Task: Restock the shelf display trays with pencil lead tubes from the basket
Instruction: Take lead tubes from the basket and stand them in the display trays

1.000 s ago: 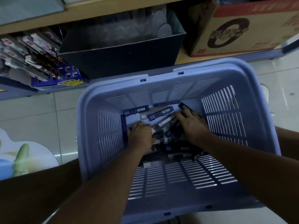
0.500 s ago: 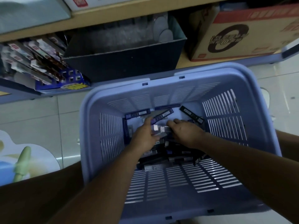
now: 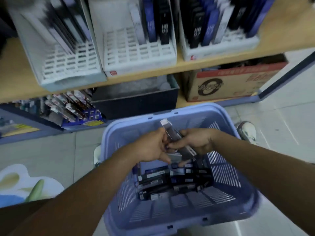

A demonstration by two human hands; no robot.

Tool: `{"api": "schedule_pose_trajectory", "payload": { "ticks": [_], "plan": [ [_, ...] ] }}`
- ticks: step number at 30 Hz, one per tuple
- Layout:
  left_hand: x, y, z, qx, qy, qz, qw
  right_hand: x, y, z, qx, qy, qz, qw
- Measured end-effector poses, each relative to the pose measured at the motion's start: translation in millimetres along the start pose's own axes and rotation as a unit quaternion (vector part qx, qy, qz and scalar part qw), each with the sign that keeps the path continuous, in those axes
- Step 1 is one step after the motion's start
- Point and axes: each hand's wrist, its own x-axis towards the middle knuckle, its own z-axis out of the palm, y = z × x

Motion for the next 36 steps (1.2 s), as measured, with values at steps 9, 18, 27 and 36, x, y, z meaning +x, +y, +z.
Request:
{"api": "schedule_pose_trajectory", "payload": {
  "ticks": [9,18,27,36],
  "plan": [
    [-76.8,67.7,-74.7,0.229,0.173,0.058,0.956,-60.5,-58.0,38.8,-0.032,-0.062,-0.111,0.991],
    [-141.2,112.2,-159.3,0.001,0.189,0.043,0.981,-137.7,-106.4,69.7,-0.059,0.024,-0.2,0.978],
    [-135.8,115.3,-165.8,-0.268,0.164,0.023,0.949,-146.4,-125.6,100.3,-0.08,0.224,-0.227,0.945],
    [-134.3,113.8,-180.9,-0.241,0.292,0.116,0.918,-137.3,-131.7,102.7,0.016,0.203,-0.218,0.954]
  ]
}}
